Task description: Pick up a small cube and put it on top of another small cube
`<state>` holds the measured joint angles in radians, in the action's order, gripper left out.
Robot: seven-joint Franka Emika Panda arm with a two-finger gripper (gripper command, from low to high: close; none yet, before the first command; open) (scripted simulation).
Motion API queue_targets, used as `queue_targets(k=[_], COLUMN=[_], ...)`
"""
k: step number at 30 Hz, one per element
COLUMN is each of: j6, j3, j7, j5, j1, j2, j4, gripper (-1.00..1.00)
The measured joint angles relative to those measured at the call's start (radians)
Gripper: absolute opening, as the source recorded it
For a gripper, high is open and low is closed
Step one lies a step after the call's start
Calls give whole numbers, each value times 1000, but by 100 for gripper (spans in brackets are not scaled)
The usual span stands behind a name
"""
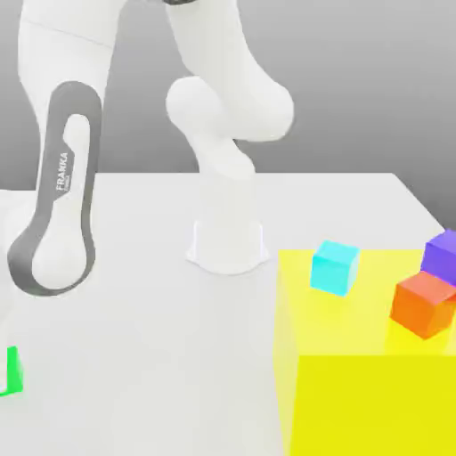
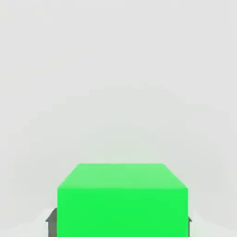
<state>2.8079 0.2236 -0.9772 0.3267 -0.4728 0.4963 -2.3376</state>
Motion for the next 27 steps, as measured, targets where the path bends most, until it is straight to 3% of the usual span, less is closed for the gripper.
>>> queue_targets(k=[6,16,23,26,27], j6=[-131,-429,-671,-641,-620], j3=[68,-192,-360,-378,-377], j7=[-68,96,252,292,294], j5=[-105,-210,-274,-308,-312], j1=[68,338,687,744,743], j2=[-168,-389,-547,-532,-523], j4=[-34,59,150,135,123], gripper=[-100,-100,-100,-100,100])
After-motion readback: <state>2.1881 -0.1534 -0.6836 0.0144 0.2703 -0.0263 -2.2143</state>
